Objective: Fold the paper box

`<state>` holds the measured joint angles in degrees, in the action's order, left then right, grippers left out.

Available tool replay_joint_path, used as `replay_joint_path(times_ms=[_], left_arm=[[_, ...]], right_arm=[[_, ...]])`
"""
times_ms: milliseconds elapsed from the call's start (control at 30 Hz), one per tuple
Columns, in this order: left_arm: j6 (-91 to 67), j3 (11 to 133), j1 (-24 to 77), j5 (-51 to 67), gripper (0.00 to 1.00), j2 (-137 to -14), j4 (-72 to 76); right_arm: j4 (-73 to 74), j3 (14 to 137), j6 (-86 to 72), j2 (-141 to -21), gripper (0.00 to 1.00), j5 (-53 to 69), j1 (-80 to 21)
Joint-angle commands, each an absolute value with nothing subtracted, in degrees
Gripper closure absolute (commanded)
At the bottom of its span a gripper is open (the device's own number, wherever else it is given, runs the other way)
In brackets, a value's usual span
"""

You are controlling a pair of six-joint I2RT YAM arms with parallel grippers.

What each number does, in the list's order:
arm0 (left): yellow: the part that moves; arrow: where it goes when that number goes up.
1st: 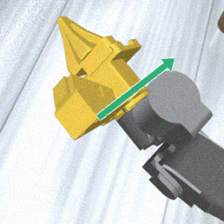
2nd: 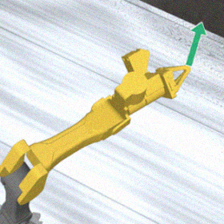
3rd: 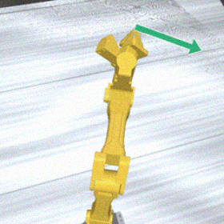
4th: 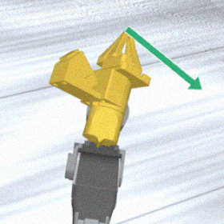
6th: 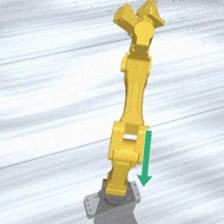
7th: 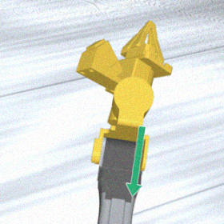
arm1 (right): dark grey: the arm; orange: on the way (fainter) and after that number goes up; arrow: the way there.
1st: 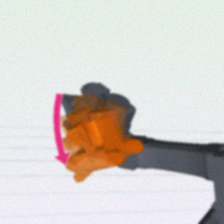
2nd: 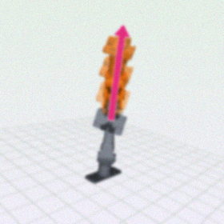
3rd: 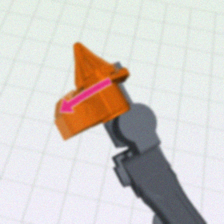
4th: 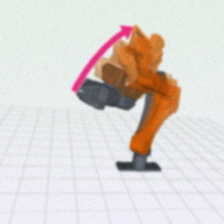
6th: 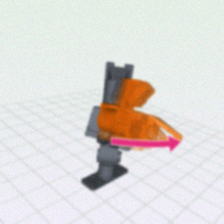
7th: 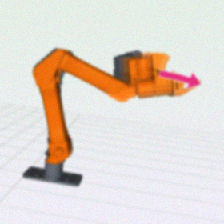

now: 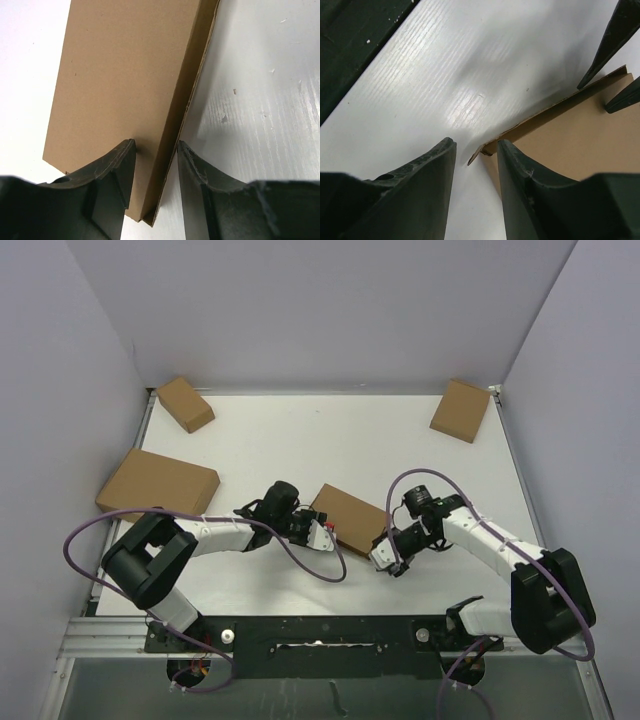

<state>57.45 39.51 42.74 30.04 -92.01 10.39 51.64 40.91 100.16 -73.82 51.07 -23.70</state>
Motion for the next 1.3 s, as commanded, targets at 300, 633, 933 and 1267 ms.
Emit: replay_joint_path(times_ms=[300, 633, 933, 1267], left_arm=[[57.57, 38.85, 43.94, 30.12, 0.65, -93.95, 11.32], [57.29, 38.89, 44.12, 30.15, 0.65, -94.25, 11.19], [57.07, 38.77, 44.46, 29.89, 0.65, -94.13, 10.87], [56.82, 38.76, 44.56, 29.88, 0.64, -93.96, 10.51]], right_arm=[[44.62, 38.0, 99.28, -72.25, 0.62, 47.65, -26.36], [42.71, 37.14, 97.93, -72.38, 0.67, 44.15, -27.06], [41.9, 36.62, 97.33, -72.67, 0.7, 41.47, -27.07], [41.84, 36.41, 97.52, -73.44, 0.73, 40.83, -27.87]])
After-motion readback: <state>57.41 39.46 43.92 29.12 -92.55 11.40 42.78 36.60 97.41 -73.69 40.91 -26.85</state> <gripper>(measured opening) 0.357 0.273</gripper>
